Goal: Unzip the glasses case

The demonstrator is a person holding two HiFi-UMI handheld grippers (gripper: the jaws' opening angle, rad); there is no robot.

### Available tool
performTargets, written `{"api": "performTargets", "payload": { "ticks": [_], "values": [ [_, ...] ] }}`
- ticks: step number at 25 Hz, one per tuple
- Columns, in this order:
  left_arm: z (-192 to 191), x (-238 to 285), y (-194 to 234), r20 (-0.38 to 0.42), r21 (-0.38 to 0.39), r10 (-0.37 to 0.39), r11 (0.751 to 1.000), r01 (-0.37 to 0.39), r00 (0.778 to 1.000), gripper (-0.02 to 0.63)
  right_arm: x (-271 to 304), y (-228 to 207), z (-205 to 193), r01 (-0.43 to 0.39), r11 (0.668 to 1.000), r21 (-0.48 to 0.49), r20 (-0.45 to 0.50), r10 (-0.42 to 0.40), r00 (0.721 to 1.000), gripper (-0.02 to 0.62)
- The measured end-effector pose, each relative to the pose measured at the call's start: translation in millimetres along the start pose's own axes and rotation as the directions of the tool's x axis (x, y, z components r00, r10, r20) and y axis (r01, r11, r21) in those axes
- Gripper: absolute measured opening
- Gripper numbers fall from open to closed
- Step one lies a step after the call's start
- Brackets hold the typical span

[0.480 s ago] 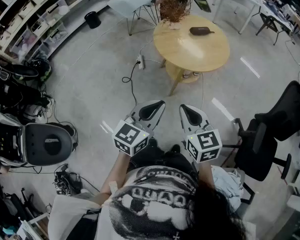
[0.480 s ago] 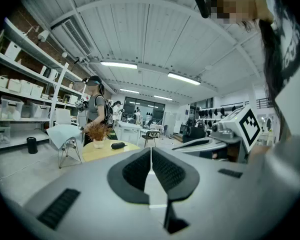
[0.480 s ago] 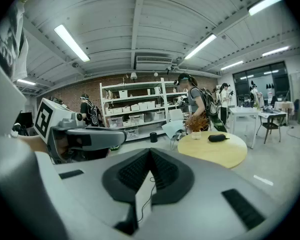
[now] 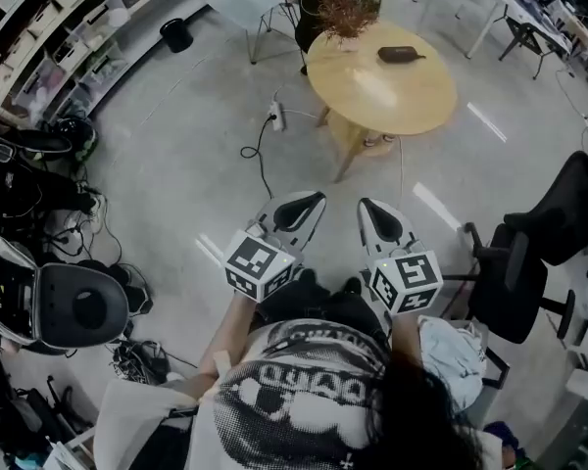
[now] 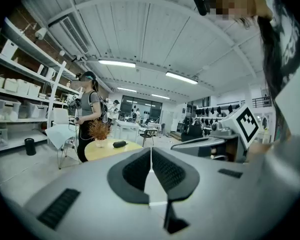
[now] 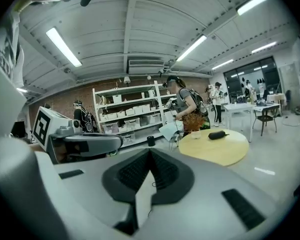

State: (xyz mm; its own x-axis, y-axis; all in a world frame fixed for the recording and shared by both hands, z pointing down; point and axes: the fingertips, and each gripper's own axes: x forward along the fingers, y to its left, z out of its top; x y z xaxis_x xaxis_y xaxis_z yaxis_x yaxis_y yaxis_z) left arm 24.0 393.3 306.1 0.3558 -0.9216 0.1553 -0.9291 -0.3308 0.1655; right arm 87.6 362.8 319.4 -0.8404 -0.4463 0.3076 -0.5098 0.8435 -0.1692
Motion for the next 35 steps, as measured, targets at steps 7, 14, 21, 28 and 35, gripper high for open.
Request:
{"api": "performTargets", "payload": {
  "ticks": [7, 14, 21, 28, 35],
  "values": [
    [-4, -14, 24, -0.006, 0.004, -0.028, 1.0, 0.028, 1.0, 0.017, 12, 10, -7, 0.058, 0.998, 0.028, 0.0, -0.058, 0.998, 0.0],
    [-4, -1, 29, -0.015, 0.012, -0.079, 0.997, 0.079, 0.997, 0.017, 18, -6, -10, 0.094, 0.99, 0.101, -0.013, -0.093, 0.996, 0.0],
    [-34, 15, 48, -0.016, 0.023, -0.099, 0.995, 0.099, 0.995, 0.017, 43, -19, -33, 0.108, 0.989, 0.103, -0.016, -0.107, 0.994, 0.0],
    [-18, 65, 70, -0.061, 0.001, -0.097, 0.995, 0.098, 0.993, 0.017, 70, -64, -13, 0.105, 0.987, 0.123, -0.053, -0.099, 0.994, 0.0],
    [-6, 154, 114, -0.1, 0.003, -0.075, 0.997, 0.076, 0.992, 0.017, 128, -148, 11, 0.087, 0.989, 0.119, -0.075, -0.079, 0.994, 0.0]
  ]
}}
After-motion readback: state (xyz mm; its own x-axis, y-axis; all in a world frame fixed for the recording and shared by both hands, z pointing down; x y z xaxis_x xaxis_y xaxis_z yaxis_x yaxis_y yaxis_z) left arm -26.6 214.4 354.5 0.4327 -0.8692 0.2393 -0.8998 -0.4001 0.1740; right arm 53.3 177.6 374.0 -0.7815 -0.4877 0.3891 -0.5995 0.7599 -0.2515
